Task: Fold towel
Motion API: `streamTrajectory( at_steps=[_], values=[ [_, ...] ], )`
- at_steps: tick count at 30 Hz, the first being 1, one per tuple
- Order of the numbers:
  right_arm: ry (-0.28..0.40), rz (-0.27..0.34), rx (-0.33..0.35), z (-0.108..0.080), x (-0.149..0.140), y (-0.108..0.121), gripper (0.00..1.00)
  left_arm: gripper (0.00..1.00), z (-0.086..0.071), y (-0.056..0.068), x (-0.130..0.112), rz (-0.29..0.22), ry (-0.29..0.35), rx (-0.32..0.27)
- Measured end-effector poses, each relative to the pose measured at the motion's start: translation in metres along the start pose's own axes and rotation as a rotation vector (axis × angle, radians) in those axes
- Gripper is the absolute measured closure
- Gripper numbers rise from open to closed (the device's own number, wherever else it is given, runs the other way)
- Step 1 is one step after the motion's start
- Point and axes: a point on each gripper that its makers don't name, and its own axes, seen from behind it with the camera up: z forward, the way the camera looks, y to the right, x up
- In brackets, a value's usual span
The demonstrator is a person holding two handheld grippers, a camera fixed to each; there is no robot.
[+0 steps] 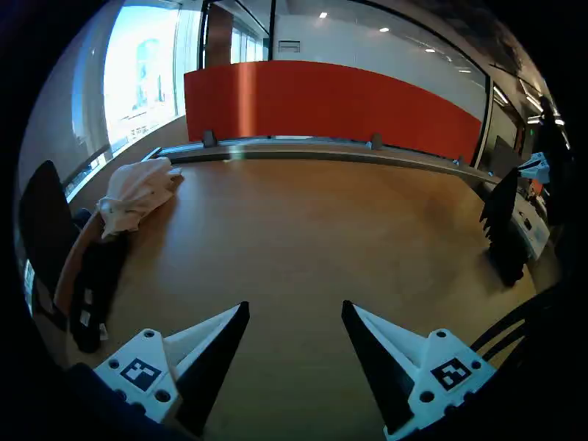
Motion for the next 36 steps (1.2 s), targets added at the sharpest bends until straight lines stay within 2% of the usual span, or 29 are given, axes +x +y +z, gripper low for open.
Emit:
streamTrajectory(
  at_steps=[18, 36],
  values=[
    [-0.039, 0.031, -0.053, -0.014, -0.028, 0.055, 0.95, 0.07, 0.002, 0.016, 0.005, 0.017, -0.002, -0.004],
    [-0.071, 0.054, -0.072, -0.027, -0.061, 0.066, 0.95, 0.06, 0.004, 0.026, 0.009, 0.037, -0.003, -0.017]
  ],
)
